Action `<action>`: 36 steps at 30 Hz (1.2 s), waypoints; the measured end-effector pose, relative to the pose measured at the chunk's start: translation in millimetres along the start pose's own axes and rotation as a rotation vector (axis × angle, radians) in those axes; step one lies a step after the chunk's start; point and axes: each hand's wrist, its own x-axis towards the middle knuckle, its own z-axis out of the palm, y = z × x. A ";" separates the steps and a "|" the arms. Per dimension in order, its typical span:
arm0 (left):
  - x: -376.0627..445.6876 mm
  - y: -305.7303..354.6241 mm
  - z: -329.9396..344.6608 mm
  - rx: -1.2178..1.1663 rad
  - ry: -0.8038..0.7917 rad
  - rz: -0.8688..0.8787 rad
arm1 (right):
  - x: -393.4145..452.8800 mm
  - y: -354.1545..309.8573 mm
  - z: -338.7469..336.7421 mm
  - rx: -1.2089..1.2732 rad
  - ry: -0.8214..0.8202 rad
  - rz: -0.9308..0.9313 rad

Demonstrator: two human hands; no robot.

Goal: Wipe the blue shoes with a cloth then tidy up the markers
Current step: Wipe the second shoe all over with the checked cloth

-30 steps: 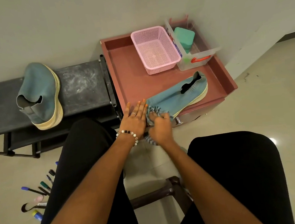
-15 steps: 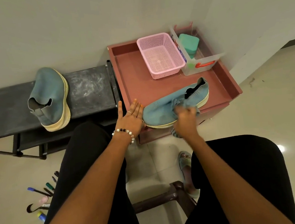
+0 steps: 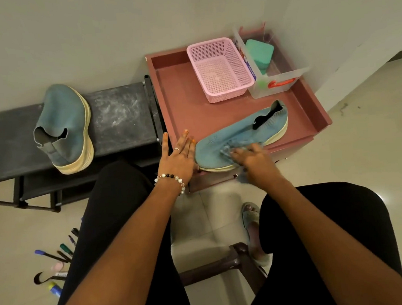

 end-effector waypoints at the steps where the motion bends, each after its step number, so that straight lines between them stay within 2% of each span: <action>1: 0.4 0.1 0.3 -0.007 0.003 -0.007 | -2.1 3.3 -5.4 -0.048 -0.001 0.100; 3: 0.9 0.6 -1.0 -0.033 -0.003 -0.017 | 0.7 -13.4 -13.6 -0.149 -0.013 0.268; 6: 0.9 2.7 -3.0 -0.090 -0.009 -0.038 | 16.3 -68.7 -8.2 -0.052 0.024 0.344; 9: -1.0 2.5 -4.2 -0.091 -0.002 -0.043 | 29.3 -116.0 5.5 0.393 -0.005 0.377; 11: -1.9 3.5 -4.9 -0.129 0.002 -0.058 | 26.3 -121.2 -2.7 0.763 0.030 0.491; 12: -1.9 4.2 -5.4 -0.163 0.002 -0.069 | 19.3 -111.7 -2.5 0.728 -0.010 0.489; 14: 0.0 4.9 -2.9 -0.212 0.006 -0.088 | 10.4 -71.2 -6.9 0.554 -0.140 0.240; 15: 1.3 5.0 -1.1 -0.224 0.002 -0.094 | 8.8 -48.0 -5.1 0.401 -0.220 0.115; 16: 2.5 4.9 -0.1 -0.234 -0.003 -0.099 | 7.0 -28.1 -10.8 0.197 -0.241 0.088; 19: 4.7 5.1 -0.3 -0.249 -0.004 -0.104 | -0.3 2.8 -26.2 -0.091 -0.195 0.284; 22: 5.5 5.9 -1.3 -0.235 -0.002 -0.100 | 4.6 -25.2 -34.8 -0.281 -0.225 0.353; 24: 5.0 6.5 -1.6 -0.215 -0.005 -0.099 | 14.3 -61.7 -34.6 -0.192 -0.286 0.366; 27: 3.7 7.5 -3.3 -0.157 -0.006 -0.084 | 23.9 -105.0 -18.4 0.165 -0.220 0.325; 30: 1.4 8.8 -5.7 -0.134 -0.005 -0.075 | 17.4 -99.1 -20.4 0.453 -0.234 0.234; 31: 1.5 8.9 -4.3 -0.143 -0.001 -0.073 | 13.3 -84.4 -22.5 0.454 -0.244 0.145; 33: 2.6 8.8 0.4 -0.167 0.008 -0.073 | 8.2 -44.8 -25.2 0.246 -0.345 0.051; 36: 4.4 8.2 4.1 -0.177 0.005 -0.065 | 4.4 -3.3 -28.4 -0.065 -0.311 0.261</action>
